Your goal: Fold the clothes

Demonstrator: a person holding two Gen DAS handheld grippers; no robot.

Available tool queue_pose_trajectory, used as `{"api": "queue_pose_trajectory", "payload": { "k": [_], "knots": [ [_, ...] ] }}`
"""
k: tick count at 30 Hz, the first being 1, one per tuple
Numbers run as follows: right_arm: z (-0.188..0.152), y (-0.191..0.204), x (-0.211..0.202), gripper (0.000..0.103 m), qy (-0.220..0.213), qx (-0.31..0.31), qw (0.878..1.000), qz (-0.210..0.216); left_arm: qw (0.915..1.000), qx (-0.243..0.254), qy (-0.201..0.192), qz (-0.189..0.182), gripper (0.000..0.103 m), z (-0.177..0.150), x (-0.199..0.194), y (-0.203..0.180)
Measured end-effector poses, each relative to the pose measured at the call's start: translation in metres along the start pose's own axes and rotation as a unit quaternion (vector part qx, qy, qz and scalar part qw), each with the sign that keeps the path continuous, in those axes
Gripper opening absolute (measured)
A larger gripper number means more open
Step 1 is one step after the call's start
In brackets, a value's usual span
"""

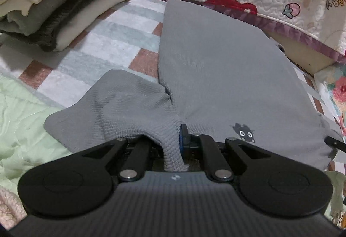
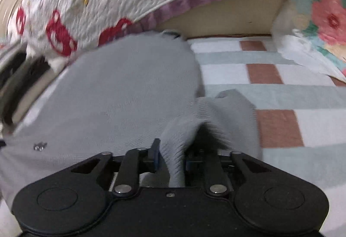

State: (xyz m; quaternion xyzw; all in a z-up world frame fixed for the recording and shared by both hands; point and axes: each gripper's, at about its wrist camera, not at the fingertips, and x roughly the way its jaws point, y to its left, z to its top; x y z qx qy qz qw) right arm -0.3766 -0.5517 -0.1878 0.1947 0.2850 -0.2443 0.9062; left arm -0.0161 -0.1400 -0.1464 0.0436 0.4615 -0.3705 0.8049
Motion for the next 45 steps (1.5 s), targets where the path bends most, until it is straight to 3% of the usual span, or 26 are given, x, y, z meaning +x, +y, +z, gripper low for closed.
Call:
{"api": "queue_pose_trajectory", "payload": {
  "k": [4, 8, 12, 14, 19, 20, 22, 25, 30, 33, 37, 41, 45],
  "knots": [
    [-0.021, 0.011, -0.036, 0.045, -0.049, -0.039, 0.998, -0.024, 0.9998, 0.01, 0.009, 0.011, 0.005, -0.005, 0.002, -0.002],
    [-0.05, 0.023, -0.062, 0.046, -0.01, -0.036, 0.999, 0.03, 0.9995, 0.012, 0.016, 0.023, 0.005, -0.009, 0.008, -0.004],
    [-0.065, 0.037, -0.058, 0.053, 0.038, -0.013, 0.995, 0.096, 0.9995, 0.003, 0.017, 0.029, 0.006, -0.012, 0.01, -0.003],
    [-0.07, 0.046, -0.05, 0.056, 0.051, -0.011, 0.993, 0.108, 0.9994, -0.007, 0.017, 0.029, 0.007, -0.012, 0.01, -0.002],
    [-0.073, 0.059, -0.028, 0.055, 0.052, 0.008, 0.996, 0.077, 0.9986, -0.033, 0.009, 0.041, 0.014, -0.012, 0.008, 0.007],
    [-0.073, 0.058, -0.028, 0.055, 0.047, 0.02, 0.996, 0.078, 0.9983, -0.033, 0.006, 0.047, 0.014, -0.012, 0.007, 0.009],
    [-0.075, 0.056, -0.028, 0.015, 0.034, 0.042, 0.995, 0.08, 0.9981, -0.037, 0.006, 0.048, 0.013, -0.012, 0.007, 0.013],
    [-0.071, 0.057, -0.041, 0.01, 0.007, 0.04, 0.996, 0.081, 0.9984, -0.034, 0.002, 0.045, 0.004, -0.012, 0.004, 0.014],
    [-0.054, 0.066, -0.089, 0.009, -0.018, 0.029, 0.996, 0.079, 0.9988, -0.01, -0.013, 0.047, 0.004, -0.01, -0.012, 0.009],
    [-0.055, 0.073, -0.109, 0.008, -0.009, 0.007, 0.998, 0.067, 0.9986, 0.005, -0.022, 0.048, 0.003, -0.009, -0.021, 0.005],
    [-0.069, 0.067, -0.096, 0.008, 0.028, 0.022, 0.998, 0.054, 0.9983, 0.016, -0.031, 0.048, 0.003, -0.009, -0.032, 0.002],
    [-0.06, 0.068, -0.117, 0.008, 0.0, 0.038, 0.99, 0.136, 0.9976, 0.022, -0.042, 0.05, 0.003, -0.005, -0.046, 0.002],
    [-0.061, 0.062, -0.115, 0.008, 0.022, 0.047, 0.988, 0.144, 0.9974, 0.023, -0.036, 0.058, 0.003, -0.004, -0.047, 0.008]
  ]
}}
